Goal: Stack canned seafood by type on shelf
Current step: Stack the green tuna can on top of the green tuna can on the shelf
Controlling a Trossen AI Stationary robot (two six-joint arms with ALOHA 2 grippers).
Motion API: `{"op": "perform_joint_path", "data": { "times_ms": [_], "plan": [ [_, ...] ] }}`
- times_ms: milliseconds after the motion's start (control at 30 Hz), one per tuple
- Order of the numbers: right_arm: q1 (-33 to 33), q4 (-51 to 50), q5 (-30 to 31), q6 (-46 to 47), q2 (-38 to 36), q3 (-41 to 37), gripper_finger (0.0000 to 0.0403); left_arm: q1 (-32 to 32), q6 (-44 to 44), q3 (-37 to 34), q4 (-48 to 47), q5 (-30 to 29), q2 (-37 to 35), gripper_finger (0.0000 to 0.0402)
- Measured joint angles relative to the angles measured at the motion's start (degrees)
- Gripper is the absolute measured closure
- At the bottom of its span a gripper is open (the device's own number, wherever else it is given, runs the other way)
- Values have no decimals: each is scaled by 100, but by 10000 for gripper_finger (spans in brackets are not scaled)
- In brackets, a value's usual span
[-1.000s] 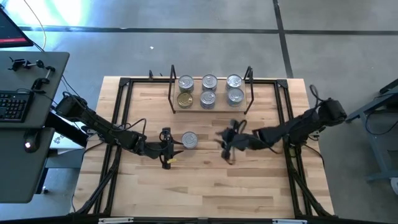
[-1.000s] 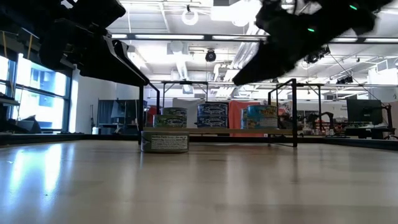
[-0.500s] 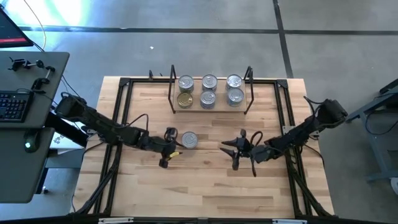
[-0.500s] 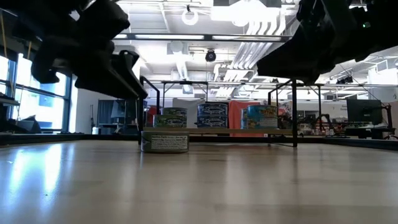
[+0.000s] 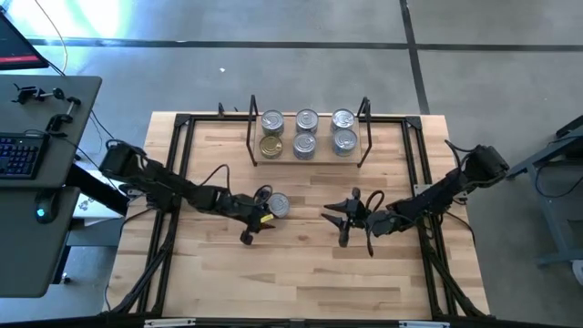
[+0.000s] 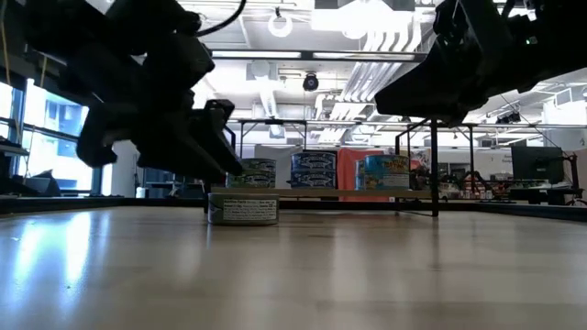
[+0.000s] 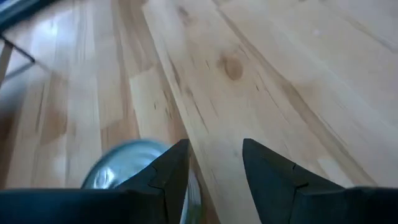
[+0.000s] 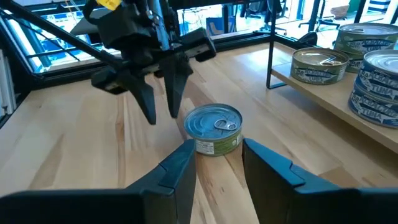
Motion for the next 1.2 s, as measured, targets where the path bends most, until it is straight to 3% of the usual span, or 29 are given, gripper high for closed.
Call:
{"op": "perform_joint_path", "data": {
  "times_ms": [367, 533, 733, 900, 1200],
  "plan": [
    [2, 22, -1, 18, 0, 0, 281, 150, 326, 55, 296, -10, 370, 162],
    [2, 28, -1, 18, -1, 0, 281, 148, 1234, 61, -72, -25, 234, 142],
    [2, 35, -1, 18, -1, 0, 281, 148, 2524, 55, -390, -308, 307, 157],
    [2, 33, -1, 13, -1, 2, 281, 235, 2399, 55, -382, -613, 337, 185],
    [2, 31, -1, 3, -1, 2, 281, 414, 1630, 55, 198, 92, 549, 271]
  ]
}}
